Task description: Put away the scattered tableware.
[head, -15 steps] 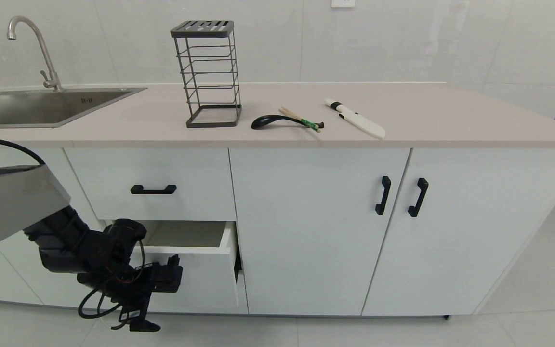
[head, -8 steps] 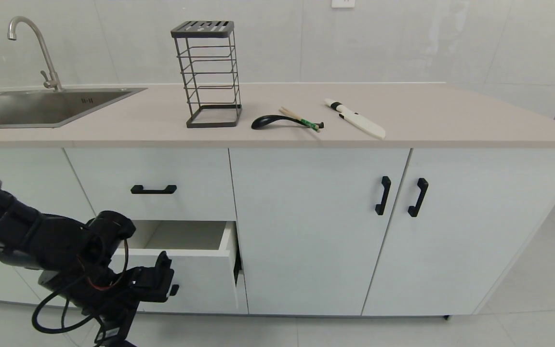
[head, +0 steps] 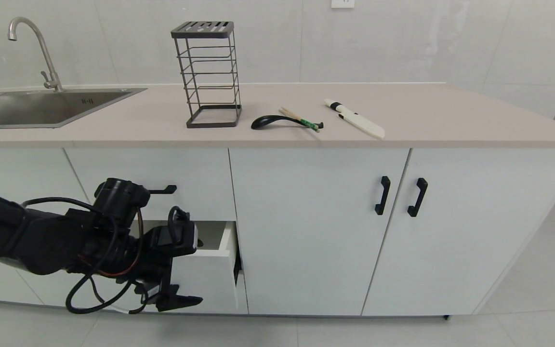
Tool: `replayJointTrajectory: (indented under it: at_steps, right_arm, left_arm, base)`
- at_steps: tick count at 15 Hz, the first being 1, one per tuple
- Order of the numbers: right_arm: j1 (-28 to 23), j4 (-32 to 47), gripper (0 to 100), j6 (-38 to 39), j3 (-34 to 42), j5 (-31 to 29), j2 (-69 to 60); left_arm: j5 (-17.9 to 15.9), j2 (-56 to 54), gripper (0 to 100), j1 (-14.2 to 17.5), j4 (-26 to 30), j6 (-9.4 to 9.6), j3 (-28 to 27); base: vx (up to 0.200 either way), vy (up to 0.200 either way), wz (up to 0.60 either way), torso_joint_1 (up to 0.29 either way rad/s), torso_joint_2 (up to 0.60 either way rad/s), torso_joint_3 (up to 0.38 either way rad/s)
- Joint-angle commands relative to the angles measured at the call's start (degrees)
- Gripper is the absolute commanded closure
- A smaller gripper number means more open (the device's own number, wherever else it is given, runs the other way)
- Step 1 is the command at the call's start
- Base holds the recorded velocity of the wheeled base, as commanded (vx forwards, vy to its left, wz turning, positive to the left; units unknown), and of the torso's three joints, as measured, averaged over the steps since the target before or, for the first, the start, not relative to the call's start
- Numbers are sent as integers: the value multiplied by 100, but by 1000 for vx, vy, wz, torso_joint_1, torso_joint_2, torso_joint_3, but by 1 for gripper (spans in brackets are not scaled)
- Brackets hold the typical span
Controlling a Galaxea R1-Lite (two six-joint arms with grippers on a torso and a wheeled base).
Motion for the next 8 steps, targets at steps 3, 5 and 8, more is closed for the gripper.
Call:
replayJointTrajectory:
  at_steps: [3, 5, 8]
  right_arm:
    - [0, -3, 100, 32, 0, 1, 5]
    - [0, -3, 100, 41, 0, 1, 5]
    - [0, -3, 100, 41, 0, 1, 5]
  left_arm:
    - [313, 1171, 0, 236, -263, -68, -482]
    - [313, 1452, 0, 420, -245, -50, -649]
    - [331, 1496, 0, 464, -245, -41, -395]
  base:
    - [0, 0, 0, 0, 0, 0]
    - [0, 0, 0, 0, 0, 0]
    - [0, 0, 0, 0, 0, 0]
